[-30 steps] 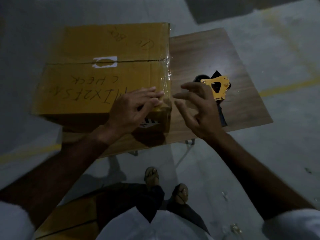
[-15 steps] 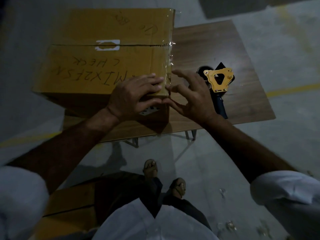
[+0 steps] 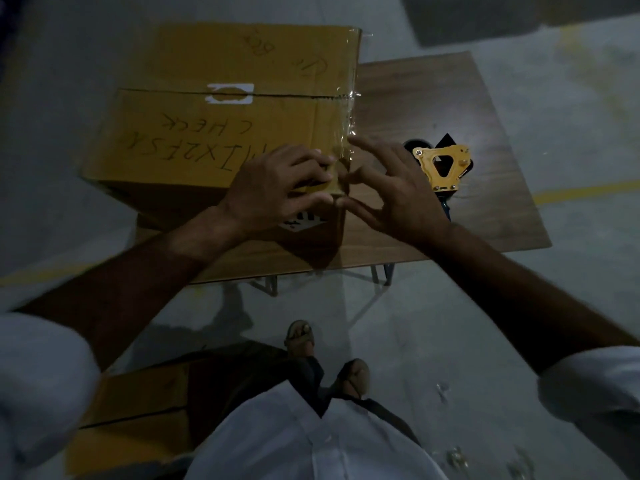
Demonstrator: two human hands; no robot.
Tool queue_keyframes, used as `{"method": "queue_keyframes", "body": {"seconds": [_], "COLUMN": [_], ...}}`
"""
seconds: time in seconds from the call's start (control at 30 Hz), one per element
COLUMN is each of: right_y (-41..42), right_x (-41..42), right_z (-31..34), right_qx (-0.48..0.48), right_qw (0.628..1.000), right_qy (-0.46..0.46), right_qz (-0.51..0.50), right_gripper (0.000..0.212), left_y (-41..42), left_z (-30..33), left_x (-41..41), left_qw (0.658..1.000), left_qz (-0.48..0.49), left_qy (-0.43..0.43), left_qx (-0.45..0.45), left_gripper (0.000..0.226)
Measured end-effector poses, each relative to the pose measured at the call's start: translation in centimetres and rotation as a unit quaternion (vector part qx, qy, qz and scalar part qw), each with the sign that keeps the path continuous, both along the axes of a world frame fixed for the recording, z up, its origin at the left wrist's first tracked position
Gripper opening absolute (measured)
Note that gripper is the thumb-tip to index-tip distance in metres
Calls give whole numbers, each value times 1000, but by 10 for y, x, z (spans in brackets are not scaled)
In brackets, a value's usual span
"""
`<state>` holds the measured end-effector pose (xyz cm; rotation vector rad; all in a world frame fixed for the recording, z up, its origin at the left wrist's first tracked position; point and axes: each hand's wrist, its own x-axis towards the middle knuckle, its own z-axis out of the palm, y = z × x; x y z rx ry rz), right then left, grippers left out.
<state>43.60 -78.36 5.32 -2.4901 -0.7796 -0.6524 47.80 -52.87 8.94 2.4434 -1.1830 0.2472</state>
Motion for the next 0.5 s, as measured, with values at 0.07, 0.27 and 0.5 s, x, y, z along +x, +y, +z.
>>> {"method": "queue_keyframes", "body": {"seconds": [0.07,0.27,0.5], "right_y": [-1,15,8], "right_x": [7,-5,4], "right_z": [0,-28,0], "right_qx": [-28,-24,-41], "right_qw": [999,999,999], "right_qy": [-34,16,4], "right_qz": [15,-34,-13], "right_gripper": [43,59,53], "left_y": [-3,-16,-12], "left_z": [-2,-13,7], "left_x": [0,-14,3], "left_qw": [999,993,999], "left_qz": [15,52,21], "left_qy": [-41,-54,13], "left_qx": [10,86,46], "left_gripper": [48,78,66]}}
